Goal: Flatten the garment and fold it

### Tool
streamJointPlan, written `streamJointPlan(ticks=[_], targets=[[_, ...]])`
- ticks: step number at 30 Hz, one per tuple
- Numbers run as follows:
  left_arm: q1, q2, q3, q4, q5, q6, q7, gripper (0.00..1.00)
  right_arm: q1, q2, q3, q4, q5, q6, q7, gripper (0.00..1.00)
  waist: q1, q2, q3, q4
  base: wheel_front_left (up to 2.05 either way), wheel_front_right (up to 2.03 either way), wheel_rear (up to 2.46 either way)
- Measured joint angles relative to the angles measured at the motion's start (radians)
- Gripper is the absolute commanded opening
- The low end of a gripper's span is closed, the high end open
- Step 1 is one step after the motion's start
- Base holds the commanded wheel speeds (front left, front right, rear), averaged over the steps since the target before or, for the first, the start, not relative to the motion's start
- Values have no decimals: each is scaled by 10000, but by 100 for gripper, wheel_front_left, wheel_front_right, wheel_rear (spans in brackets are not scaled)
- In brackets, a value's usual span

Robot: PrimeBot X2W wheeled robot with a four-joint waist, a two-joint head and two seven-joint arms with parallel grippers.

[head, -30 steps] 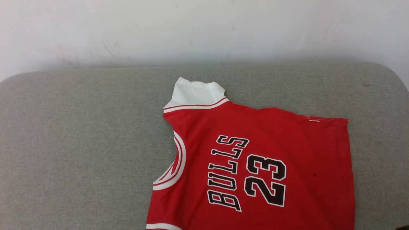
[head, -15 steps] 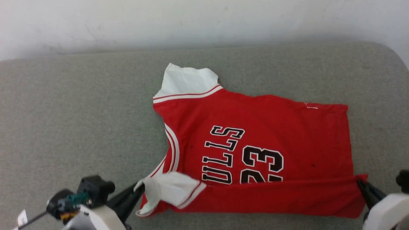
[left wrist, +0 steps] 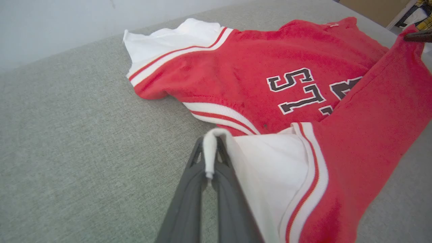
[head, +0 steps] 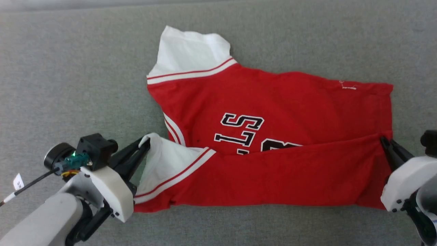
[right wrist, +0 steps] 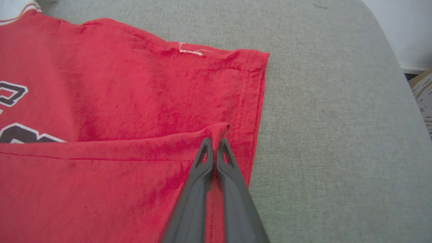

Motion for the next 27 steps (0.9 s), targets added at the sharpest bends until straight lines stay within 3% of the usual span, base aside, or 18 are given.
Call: streamJointPlan(ticks=[10,12,13,14,15,16,23,27], targets=[[-222,-723,-134,968,-15,-418,-619,0,-402,-79,81,1011,-180,2,339,0,-4,0,582,-81,0,0,0],[-226,-842,-199,1233,-27,-470,-621,0,-415,-35,79,1112,-178,2,468,38,-5,0,528,-58,0,0,0],[-229,-892,-213,1346,-38,-491,-621,0,-420,-12,69,1137,-169,2,466,67,-5,0,494,-49,0,0,0],[-237,-945,-213,1453,-65,-495,-621,33,-421,25,42,1164,-140,2,464,100,-5,0,453,-42,0,0,0],[-256,-995,-230,1534,-88,-497,-621,70,-421,42,40,1197,-134,0,462,100,-5,0,411,-35,0,0,0],[-291,-1041,-240,1634,-111,-497,-625,100,-420,44,50,1229,-134,0,460,100,-5,0,365,-28,0,0,0],[-285,-1361,-31,1910,-548,-472,-1124,100,-214,182,29,1229,111,0,186,100,-4,0,-107,26,0,0,0],[295,-1419,430,1691,-890,0,-1873,100,145,389,-313,692,153,0,-380,100,-5,0,-510,65,0,0,0]])
